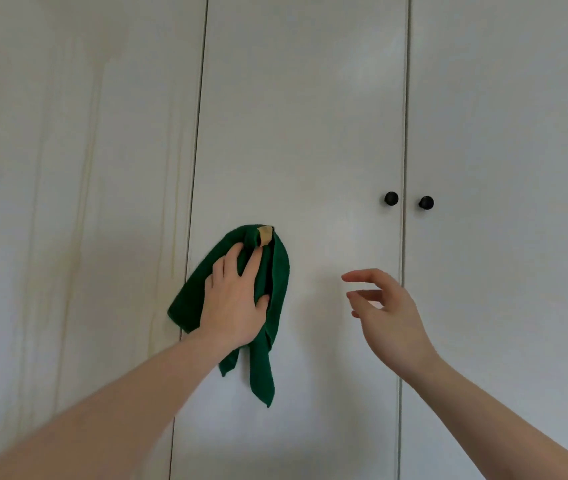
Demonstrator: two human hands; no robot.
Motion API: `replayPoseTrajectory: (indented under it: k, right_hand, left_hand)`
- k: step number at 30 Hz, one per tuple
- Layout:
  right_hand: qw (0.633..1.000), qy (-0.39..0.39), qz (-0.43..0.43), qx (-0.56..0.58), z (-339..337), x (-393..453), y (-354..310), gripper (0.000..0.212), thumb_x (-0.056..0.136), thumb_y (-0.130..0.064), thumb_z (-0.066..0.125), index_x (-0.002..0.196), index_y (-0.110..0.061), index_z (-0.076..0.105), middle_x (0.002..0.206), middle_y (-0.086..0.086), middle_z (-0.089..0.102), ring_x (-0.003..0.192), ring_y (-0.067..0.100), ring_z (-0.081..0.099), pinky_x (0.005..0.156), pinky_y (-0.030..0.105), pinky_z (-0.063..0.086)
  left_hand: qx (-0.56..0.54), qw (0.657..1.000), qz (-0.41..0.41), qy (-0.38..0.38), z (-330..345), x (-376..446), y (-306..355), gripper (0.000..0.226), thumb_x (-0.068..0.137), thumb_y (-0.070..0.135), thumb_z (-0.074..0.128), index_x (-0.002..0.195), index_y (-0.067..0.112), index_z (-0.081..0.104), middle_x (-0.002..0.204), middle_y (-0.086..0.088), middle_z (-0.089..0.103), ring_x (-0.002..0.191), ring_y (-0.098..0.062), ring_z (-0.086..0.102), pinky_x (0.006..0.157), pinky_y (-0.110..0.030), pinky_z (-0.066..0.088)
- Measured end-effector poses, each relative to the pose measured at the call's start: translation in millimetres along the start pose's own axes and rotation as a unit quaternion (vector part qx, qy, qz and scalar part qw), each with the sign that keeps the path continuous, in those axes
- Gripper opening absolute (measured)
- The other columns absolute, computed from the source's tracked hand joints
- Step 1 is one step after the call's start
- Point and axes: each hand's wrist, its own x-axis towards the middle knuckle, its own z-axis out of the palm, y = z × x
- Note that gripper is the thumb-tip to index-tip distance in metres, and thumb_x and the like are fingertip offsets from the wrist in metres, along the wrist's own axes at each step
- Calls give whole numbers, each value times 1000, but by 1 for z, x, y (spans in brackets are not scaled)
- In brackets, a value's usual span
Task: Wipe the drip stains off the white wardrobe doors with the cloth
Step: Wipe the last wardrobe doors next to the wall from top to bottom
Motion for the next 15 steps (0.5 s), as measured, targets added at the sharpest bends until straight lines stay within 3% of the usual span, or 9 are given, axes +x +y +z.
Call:
replayPoseTrajectory:
  k: [3, 6, 10, 15]
  right_hand:
    - [993, 31, -110, 1, 20, 35, -4, 36, 98, -2, 52, 101, -35, 66, 117, -19, 62, 106, 0, 62, 68, 12, 49]
    - [977, 63, -203, -9, 37, 79, -10, 40, 94, 5, 52, 102, -32, 67, 117, -19, 61, 110, 4, 61, 80, 9, 46]
    - [959, 118, -258, 22, 48, 143, -32, 48, 91, 10, 51, 100, -35, 65, 115, -16, 62, 110, 9, 62, 82, 11, 46]
    - [950, 132, -281, 34, 35, 257, -123, 49, 92, 11, 50, 102, -35, 62, 115, -15, 61, 110, 7, 61, 83, 10, 45]
  left_hand:
    - [51, 993, 82, 69, -3, 37, -11, 82, 92, 38, 63, 159, 26, 18, 162, -8, 19, 143, -31, 27, 117, -48, 32]
    - [85, 980, 159, 86, -5, 66, -21, 75, 96, 44, 54, 160, 25, 19, 165, -7, 15, 147, -29, 23, 121, -46, 26]
    - [94, 970, 209, 86, -17, 114, -22, 73, 98, 40, 49, 161, 26, 15, 168, -4, 10, 151, -27, 18, 123, -45, 21]
    - [103, 964, 216, 114, -84, 250, 3, 71, 97, 34, 48, 161, 26, 18, 168, -5, 11, 152, -29, 18, 123, -46, 22]
